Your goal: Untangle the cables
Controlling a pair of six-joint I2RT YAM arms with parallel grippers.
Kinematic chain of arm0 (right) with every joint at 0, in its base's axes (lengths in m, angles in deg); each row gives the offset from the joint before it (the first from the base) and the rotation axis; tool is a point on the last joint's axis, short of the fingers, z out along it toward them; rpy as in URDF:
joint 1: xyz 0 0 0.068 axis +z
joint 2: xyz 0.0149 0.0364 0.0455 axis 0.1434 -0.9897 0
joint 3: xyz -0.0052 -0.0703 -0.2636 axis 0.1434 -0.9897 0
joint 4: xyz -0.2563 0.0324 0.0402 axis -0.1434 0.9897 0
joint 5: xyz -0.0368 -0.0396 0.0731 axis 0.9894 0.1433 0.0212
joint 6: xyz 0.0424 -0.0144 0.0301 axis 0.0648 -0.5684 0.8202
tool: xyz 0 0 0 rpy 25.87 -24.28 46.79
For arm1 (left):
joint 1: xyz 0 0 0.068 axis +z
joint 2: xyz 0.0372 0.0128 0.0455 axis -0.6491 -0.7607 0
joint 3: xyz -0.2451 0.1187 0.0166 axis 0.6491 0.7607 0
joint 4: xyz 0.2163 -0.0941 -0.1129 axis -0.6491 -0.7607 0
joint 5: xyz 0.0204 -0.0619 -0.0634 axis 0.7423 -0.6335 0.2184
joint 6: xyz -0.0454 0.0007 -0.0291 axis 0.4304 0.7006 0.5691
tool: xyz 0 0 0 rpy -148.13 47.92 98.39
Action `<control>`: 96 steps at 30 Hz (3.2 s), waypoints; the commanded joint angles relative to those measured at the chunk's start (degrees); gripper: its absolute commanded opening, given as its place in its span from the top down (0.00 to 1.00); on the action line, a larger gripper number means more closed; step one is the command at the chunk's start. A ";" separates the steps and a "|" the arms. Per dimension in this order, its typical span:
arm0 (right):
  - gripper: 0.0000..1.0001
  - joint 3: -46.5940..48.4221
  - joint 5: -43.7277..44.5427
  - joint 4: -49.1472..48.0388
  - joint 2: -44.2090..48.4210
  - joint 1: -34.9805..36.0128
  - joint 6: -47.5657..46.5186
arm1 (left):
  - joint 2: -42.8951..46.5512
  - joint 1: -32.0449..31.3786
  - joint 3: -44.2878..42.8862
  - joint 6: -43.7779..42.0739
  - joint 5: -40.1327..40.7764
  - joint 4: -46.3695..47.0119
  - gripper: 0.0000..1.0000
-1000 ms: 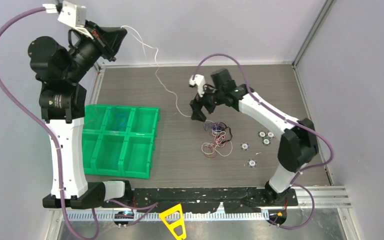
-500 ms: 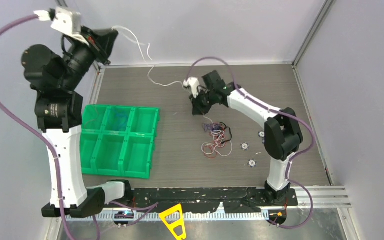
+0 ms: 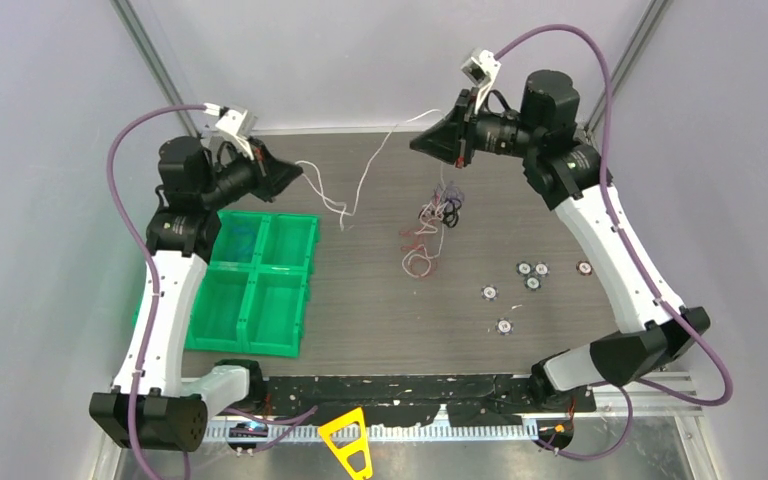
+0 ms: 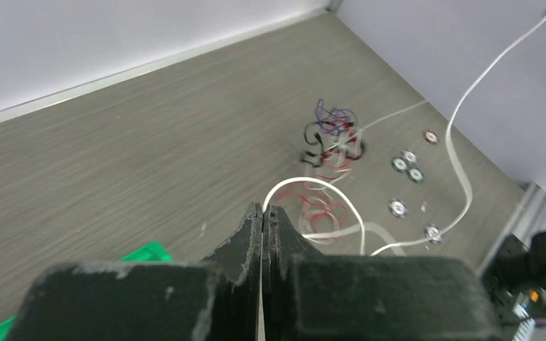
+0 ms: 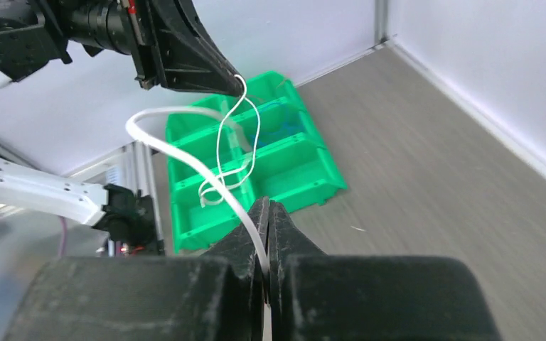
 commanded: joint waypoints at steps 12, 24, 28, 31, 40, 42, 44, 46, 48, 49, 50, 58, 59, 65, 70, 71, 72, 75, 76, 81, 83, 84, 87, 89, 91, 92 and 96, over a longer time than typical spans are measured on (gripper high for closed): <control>0.95 0.91 4.31 16.60 -6.74 -0.33 -13.29 | 3.11 -6.13 4.14 -0.50 -4.97 6.50 1.00; 0.95 -1.88 -0.33 -4.23 3.81 -0.81 2.21 | 3.56 -7.47 5.91 -0.74 -3.85 9.94 1.00; 0.94 -16.69 5.05 0.63 3.87 4.04 -7.45 | 4.53 -9.25 9.36 -3.26 -3.08 9.32 1.00; 0.95 -5.56 5.40 5.31 1.61 3.78 -8.28 | 4.90 -10.68 9.74 -5.97 -2.84 7.23 1.00; 0.95 24.12 -3.23 -9.58 -1.65 -5.29 14.73 | 5.09 -10.79 4.46 -5.62 -3.63 8.08 1.00; 0.95 7.82 -0.74 -10.69 3.03 -2.18 10.41 | 5.17 -10.99 5.78 -5.38 -4.93 8.69 1.00; 0.95 -5.34 -0.17 -7.76 5.03 0.91 5.38 | 5.17 -11.78 7.40 -5.41 -5.29 9.03 1.00; 0.95 -11.89 -0.45 -7.26 5.57 2.68 3.37 | 5.07 -13.24 8.87 -6.32 -5.46 9.42 1.00; 0.95 -13.55 -0.80 -10.29 6.12 3.20 5.32 | 4.69 -15.43 9.96 -7.56 -4.57 9.91 1.00; 0.95 -13.07 -0.66 -11.75 6.33 3.50 6.88 | 4.20 -16.72 10.34 -7.84 -4.48 10.64 0.99; 0.94 -12.53 -0.64 -13.20 6.13 3.67 8.28 | 3.54 -17.96 10.48 -7.89 -4.48 11.39 0.99; 0.95 -12.56 -2.04 -22.52 3.14 6.21 20.08 | -4.88 -28.16 7.46 -3.07 -4.11 24.96 0.89; 0.95 -13.07 -2.21 -23.49 3.23 6.56 21.04 | -6.57 -28.70 6.88 -2.20 -3.87 26.39 0.86; 0.95 -15.05 -1.70 -26.56 4.00 7.64 25.60 | -13.64 -30.26 4.38 5.25 -6.32 34.90 0.64; 0.95 -15.48 -1.35 -28.09 3.26 7.63 27.33 | -16.16 -32.77 4.50 5.68 -8.28 39.25 0.49; 0.95 -15.61 -1.37 -28.40 3.19 7.62 27.70 | -16.40 -32.90 4.65 5.89 -8.32 39.91 0.46; 0.95 -15.69 -1.41 -28.58 3.09 7.68 27.87 | -16.70 -32.96 4.79 6.31 -8.38 40.66 0.43; 0.95 -16.04 -1.36 -29.62 2.96 7.64 28.63 | -17.04 -33.18 5.62 7.26 -10.26 42.57 0.39; 0.95 -16.04 -1.39 -29.72 2.88 7.63 28.78 | -16.92 -33.34 6.04 7.29 -10.92 43.08 0.38; 0.95 -16.37 -1.56 -30.95 2.66 7.65 30.13 | -16.87 -33.83 6.72 6.97 -9.22 43.48 0.47; 0.95 -16.66 -1.63 -31.54 2.78 7.66 30.83 | -17.10 -33.67 6.57 7.29 -7.66 43.64 0.64; 0.95 -16.70 -1.65 -31.48 2.86 7.60 30.94 | -17.24 -33.69 5.89 7.13 -7.52 42.71 0.84; 0.95 -16.74 -2.08 -30.64 2.76 6.70 30.35 | -16.34 -33.67 5.44 7.76 -6.25 39.95 1.00; 0.82 -16.54 -3.85 -28.88 2.34 4.72 29.22 | -14.75 -33.08 4.08 7.82 -4.81 35.38 1.00; 0.49 -15.78 -7.99 -24.78 1.31 1.35 25.54 | -13.14 -31.25 3.65 9.81 -3.92 33.04 1.00; 0.35 -14.35 -9.17 -16.30 0.90 -1.29 18.31 | -12.30 -30.32 3.57 10.04 -3.27 31.88 1.00; 0.11 -17.04 -8.05 5.85 -0.08 -7.95 -8.10 | -10.52 -28.40 3.32 7.62 -1.49 26.84 1.00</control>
